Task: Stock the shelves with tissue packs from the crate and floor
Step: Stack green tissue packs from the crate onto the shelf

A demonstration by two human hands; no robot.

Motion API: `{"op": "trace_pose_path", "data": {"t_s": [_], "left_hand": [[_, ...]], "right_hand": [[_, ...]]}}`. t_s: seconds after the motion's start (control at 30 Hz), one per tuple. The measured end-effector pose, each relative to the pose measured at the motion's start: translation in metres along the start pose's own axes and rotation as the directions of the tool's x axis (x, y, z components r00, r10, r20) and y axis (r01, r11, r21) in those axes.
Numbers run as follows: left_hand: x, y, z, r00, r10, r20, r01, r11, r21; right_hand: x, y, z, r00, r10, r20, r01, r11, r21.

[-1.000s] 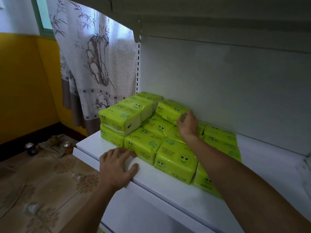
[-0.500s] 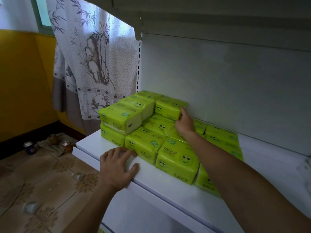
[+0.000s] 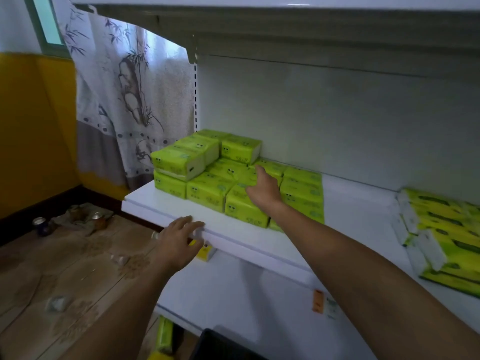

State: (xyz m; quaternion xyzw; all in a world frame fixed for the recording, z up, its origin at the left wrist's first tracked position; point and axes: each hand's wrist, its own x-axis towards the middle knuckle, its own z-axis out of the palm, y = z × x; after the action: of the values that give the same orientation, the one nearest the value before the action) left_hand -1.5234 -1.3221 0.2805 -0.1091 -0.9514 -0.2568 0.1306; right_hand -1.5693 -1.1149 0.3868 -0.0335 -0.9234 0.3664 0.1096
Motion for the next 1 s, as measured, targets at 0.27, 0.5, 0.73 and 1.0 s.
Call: {"op": "trace_pose_path", "data": {"t_s": [0.27,0.5,0.73,1.0], "left_hand": [[-0.099,0.016,0.004,0.994,-0.023,0.104,0.030,0.997,-0.069],[-0.177,0.020,0.084,0.934,-0.117,0.336,0.191,0.962,-0.196],[-0.228,0.023,0.179,0.815,-0.239,0.529,0.409,0.883,-0.231],[-0.253,0.000,0.272,0.560,-0.511,0.652,0.733,0.673,-0.102]], "right_hand": [[-0.110,-0.003,0.017,0.981,-0.166,-0.102,0.173,0.983,0.061],[-0.197,0.068,0.069,0.987,-0.151,0.062,0.146,0.987,0.073],[-0.252,0.193,0.116,0.936,0.264,0.235,-0.289,0.954,0.081],[-0.278,0.287,0.160,0.707,0.538,0.460,-0.584,0.810,-0.050]]}}
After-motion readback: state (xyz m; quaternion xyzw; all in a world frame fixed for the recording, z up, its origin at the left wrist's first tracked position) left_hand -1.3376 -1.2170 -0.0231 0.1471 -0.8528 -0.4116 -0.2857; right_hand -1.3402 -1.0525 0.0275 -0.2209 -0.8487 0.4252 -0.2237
